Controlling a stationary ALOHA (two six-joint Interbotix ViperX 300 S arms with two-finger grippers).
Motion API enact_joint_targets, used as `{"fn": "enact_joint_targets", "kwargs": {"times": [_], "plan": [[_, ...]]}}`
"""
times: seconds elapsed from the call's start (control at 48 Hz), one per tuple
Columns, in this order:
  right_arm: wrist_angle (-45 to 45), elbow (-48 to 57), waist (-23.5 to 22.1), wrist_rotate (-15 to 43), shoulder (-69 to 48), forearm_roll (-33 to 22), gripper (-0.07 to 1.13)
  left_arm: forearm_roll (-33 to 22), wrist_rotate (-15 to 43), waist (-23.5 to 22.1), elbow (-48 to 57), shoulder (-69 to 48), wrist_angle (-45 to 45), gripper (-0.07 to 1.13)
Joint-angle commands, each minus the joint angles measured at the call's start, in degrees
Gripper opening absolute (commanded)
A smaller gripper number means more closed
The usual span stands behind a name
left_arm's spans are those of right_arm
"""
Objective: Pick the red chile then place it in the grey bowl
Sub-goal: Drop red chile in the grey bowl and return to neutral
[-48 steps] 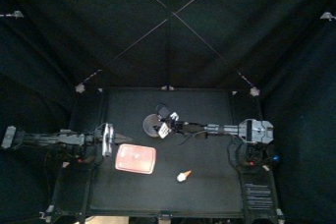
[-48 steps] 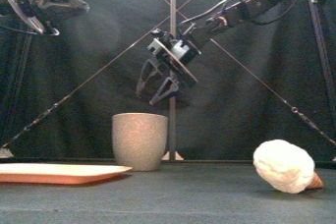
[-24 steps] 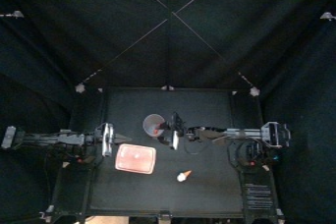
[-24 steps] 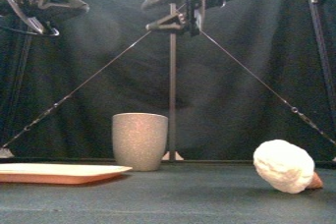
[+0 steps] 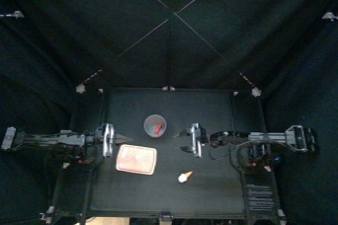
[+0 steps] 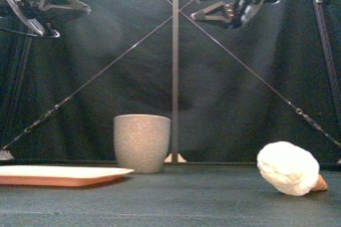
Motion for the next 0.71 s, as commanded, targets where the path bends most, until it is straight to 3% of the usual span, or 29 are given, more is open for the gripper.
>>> {"fn": "enact_joint_targets", "kwargs": {"times": [0.021, 0.708], "plan": [[-0.5, 4.3, -0.2, -0.1, -7.7, -0.1, 0.90, 0.1, 0.1, 0.2, -0.8, 0.2, -0.3, -0.04], [-0.7, 22.2, -2.1, 0.0, -34.7, 1.2, 0.90, 0.1, 0.1, 0.3, -0.4, -0.1, -0.3, -0.04]]}}
